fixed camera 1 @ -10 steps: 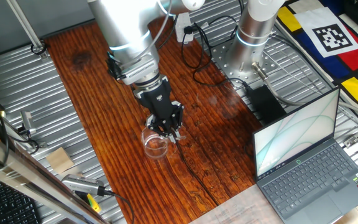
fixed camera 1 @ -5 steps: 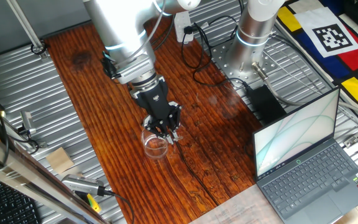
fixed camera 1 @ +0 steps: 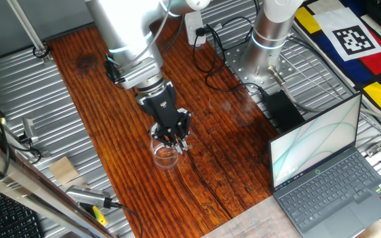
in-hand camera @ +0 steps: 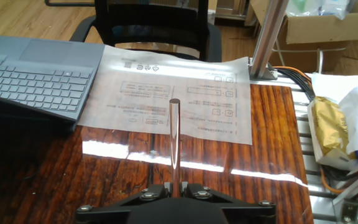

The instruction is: Stir the beaker with a glass rod

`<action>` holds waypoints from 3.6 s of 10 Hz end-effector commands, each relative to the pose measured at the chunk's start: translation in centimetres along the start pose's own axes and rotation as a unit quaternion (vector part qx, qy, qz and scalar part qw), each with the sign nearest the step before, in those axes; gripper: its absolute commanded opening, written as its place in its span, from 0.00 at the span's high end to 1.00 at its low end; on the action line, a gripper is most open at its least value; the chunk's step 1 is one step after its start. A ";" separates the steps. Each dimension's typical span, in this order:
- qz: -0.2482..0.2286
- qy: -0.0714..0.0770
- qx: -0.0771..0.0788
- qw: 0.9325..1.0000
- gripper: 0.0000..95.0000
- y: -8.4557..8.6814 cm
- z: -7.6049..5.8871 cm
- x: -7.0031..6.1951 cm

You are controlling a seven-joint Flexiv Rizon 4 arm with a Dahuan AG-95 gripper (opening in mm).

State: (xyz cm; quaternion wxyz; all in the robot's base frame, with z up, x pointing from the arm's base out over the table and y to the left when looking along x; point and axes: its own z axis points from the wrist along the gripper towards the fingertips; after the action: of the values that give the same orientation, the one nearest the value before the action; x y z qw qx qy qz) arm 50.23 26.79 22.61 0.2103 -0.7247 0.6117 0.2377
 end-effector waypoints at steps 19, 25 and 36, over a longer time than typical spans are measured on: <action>-0.008 -0.008 -0.007 1.000 1.00 -1.1 -1.3 0.9; -0.014 -0.004 -0.005 1.000 1.00 -1.4 -0.7 0.7; -0.022 -0.009 -0.004 1.000 1.00 0.5 -0.3 1.4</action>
State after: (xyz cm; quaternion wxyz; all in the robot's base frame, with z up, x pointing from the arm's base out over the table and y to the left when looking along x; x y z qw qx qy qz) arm 49.99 25.34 21.94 0.2194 -0.7357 0.5924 0.2441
